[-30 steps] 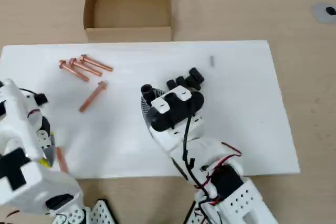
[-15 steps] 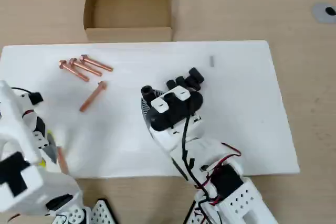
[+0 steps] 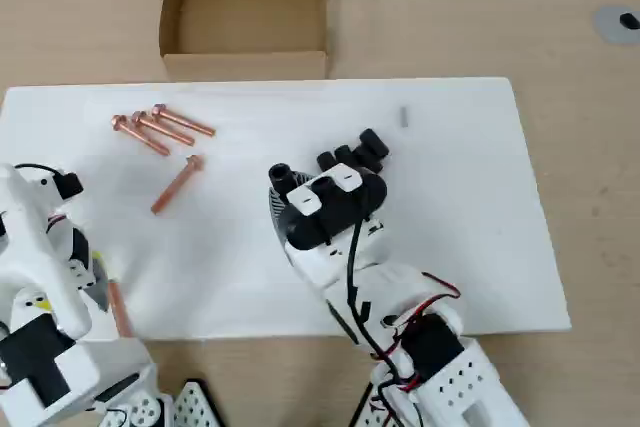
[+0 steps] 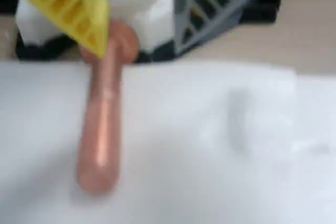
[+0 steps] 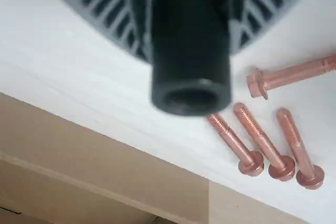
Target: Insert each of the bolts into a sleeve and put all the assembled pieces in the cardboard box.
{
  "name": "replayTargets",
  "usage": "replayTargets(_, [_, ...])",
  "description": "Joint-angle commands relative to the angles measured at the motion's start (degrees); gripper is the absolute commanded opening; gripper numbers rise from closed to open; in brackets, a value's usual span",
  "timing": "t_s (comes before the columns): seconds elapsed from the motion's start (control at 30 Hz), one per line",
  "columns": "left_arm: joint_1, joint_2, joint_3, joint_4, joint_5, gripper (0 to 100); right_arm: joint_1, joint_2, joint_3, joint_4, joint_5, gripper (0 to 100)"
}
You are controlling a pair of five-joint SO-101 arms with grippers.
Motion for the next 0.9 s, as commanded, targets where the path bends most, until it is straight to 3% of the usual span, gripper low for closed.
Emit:
replayTargets(0.0, [0.1,-0.8,2.8,-4.1,-0.4,10,0.9,0.0,-5.4,0.2,0.1,0.9])
replayTargets(0.23, [3.8,-1.3,10.0,-11.4,-0.3,10,0.7,0.0,-5.8,1.6,0.1,0.9])
replayTargets(0.47, [4.3,-1.5,7.1,-11.5,1.9,10,0.7,0.0,-5.7,1.8,0.1,0.9])
replayTargets(0.87, [5.8,-4.9,-10.1,7.3,-0.4,10,0.8,0.0,-5.4,2.5,0.1,0.9])
